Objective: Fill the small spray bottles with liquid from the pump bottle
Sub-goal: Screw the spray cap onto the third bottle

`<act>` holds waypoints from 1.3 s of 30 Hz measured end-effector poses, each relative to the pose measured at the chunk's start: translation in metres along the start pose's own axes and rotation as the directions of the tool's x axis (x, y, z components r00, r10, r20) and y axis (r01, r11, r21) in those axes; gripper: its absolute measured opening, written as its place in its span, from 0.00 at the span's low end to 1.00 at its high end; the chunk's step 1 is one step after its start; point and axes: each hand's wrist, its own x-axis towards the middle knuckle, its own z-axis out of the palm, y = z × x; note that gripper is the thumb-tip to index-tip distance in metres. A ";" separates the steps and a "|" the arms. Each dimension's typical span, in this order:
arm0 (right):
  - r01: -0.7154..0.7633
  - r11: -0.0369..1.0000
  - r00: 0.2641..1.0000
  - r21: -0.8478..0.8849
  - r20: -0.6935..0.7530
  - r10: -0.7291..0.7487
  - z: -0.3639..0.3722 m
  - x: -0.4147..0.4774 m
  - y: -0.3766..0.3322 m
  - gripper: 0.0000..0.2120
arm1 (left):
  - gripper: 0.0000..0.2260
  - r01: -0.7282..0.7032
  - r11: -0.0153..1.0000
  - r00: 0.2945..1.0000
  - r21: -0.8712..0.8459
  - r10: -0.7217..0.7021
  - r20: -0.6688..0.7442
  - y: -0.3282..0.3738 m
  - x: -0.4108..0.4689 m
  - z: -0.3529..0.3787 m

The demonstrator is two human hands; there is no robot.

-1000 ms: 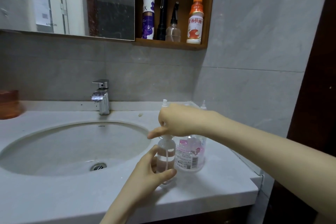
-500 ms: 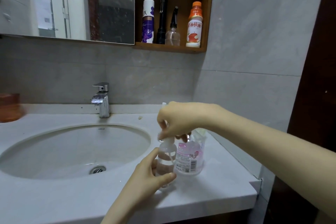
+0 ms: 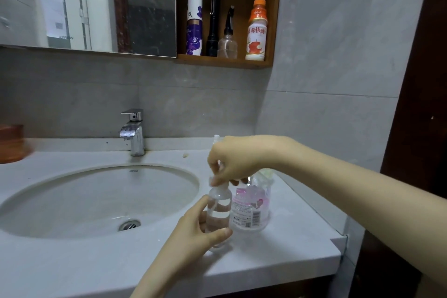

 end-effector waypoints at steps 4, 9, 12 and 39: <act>-0.018 0.999 0.999 0.032 0.037 0.016 0.001 0.000 0.000 0.15 | 0.18 -0.003 1.000 1.000 -0.005 0.003 0.007 -0.001 0.001 -0.001; -0.054 0.994 0.997 -0.098 -0.054 0.049 0.001 -0.001 0.000 0.18 | 0.16 -0.006 1.000 1.000 -0.017 0.006 0.002 -0.002 0.002 -0.002; 0.016 0.998 0.999 0.053 0.046 -0.018 0.001 0.000 0.002 0.10 | 0.17 -0.007 1.000 1.000 -0.023 0.007 0.007 -0.004 0.002 -0.002; 0.000 0.455 0.807 0.891 -0.269 0.527 0.143 -0.015 0.054 0.62 | 0.11 0.072 0.963 0.983 0.258 -0.025 -0.180 0.022 0.071 -0.035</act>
